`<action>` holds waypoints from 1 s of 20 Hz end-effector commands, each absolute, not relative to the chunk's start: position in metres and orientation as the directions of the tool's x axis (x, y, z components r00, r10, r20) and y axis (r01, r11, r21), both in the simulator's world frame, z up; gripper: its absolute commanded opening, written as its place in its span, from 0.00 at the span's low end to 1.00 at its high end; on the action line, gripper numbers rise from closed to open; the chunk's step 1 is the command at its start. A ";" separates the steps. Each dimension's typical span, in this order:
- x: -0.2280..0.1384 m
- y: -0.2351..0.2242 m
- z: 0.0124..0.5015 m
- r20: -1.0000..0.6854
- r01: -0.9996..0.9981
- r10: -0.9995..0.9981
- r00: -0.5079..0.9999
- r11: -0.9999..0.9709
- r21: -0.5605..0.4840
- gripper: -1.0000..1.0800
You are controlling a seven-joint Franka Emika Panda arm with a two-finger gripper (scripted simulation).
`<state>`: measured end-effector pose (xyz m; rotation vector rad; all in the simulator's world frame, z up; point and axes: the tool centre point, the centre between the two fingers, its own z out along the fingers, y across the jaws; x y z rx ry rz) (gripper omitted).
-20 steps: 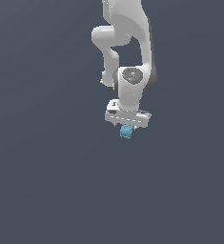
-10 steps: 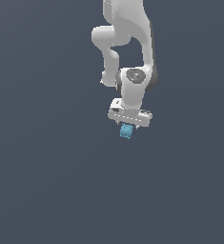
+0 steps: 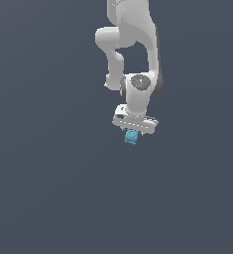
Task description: Pick up the object and move it to a goal position.
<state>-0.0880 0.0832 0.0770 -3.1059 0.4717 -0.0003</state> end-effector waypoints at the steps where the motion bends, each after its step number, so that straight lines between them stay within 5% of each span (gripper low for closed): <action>1: -0.089 0.083 0.066 0.000 -0.298 -0.298 0.955 -0.955 0.000 0.96; 11: -0.089 0.083 0.040 0.000 -0.300 -0.300 0.954 -0.954 0.000 0.96; 12: -0.089 0.083 0.040 0.000 -0.300 -0.300 0.954 -0.954 0.000 0.00; 20: -0.089 0.083 0.040 0.000 -0.300 -0.300 0.954 -0.954 0.000 0.00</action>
